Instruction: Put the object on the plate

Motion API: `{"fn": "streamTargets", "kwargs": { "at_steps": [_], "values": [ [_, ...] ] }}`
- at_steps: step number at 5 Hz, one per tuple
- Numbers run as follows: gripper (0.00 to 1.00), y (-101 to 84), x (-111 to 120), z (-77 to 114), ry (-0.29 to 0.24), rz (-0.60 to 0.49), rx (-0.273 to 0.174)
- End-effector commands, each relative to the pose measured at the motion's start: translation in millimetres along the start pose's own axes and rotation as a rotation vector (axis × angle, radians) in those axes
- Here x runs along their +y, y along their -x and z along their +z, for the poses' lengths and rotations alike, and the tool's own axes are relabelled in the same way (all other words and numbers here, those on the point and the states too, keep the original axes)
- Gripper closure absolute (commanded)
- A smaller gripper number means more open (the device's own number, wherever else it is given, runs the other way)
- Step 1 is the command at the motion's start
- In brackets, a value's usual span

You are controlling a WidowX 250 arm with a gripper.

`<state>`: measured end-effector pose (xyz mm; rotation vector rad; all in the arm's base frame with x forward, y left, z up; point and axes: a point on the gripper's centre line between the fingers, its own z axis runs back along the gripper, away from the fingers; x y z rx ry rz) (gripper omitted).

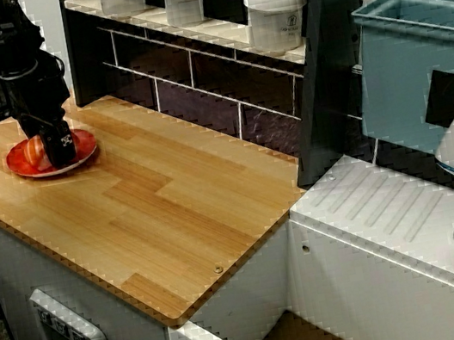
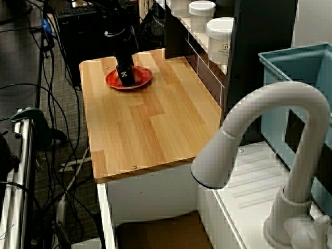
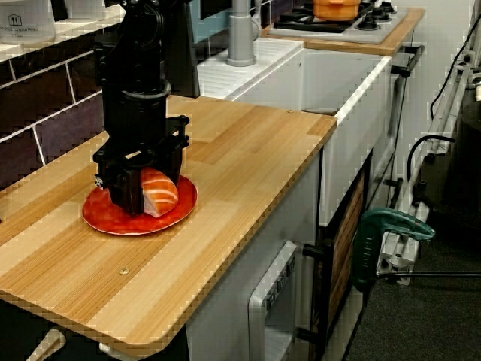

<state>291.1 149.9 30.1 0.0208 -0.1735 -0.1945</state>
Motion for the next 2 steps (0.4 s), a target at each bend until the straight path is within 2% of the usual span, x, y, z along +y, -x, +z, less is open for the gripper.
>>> {"fn": "streamTargets", "kwargs": {
  "at_steps": [1,2],
  "values": [
    [0.0,-10.8,4.5,14.7,-0.004,0.021,-0.005],
    [0.0,-21.8,3.9,23.3,0.017,0.045,0.002]
  ]
}}
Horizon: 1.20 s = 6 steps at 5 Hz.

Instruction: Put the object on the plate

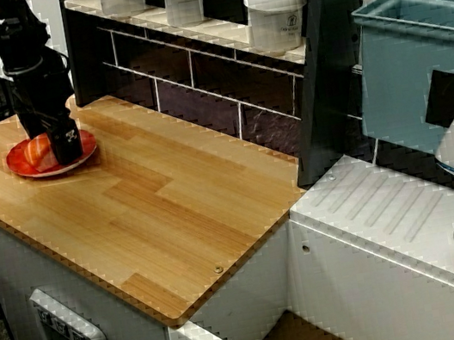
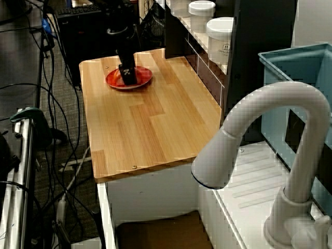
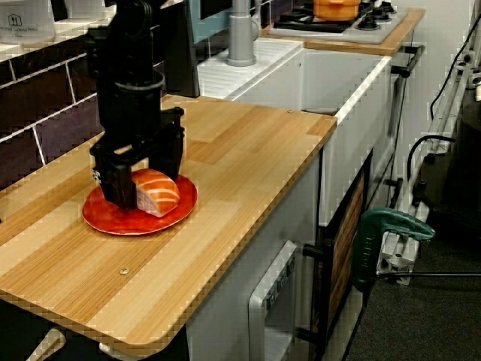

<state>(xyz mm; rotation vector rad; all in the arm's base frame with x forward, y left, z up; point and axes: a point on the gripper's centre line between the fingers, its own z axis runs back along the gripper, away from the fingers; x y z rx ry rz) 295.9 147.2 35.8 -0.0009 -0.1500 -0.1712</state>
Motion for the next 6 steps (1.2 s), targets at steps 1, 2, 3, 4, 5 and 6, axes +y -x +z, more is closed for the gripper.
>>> {"fn": "streamTargets", "kwargs": {
  "at_steps": [1,2,3,4,5,6],
  "values": [
    [0.0,-27.9,2.3,35.7,0.035,0.038,-0.025],
    [0.0,-35.1,-7.1,50.9,0.063,0.025,-0.035],
    [0.0,-35.2,-14.9,58.2,0.073,0.006,-0.044],
    [0.0,-35.2,-14.9,58.2,0.073,0.006,-0.044],
    [0.0,-35.2,-14.9,58.2,0.073,0.006,-0.044],
    [0.0,-35.2,-14.9,58.2,0.073,0.006,-0.044]
  ]
}}
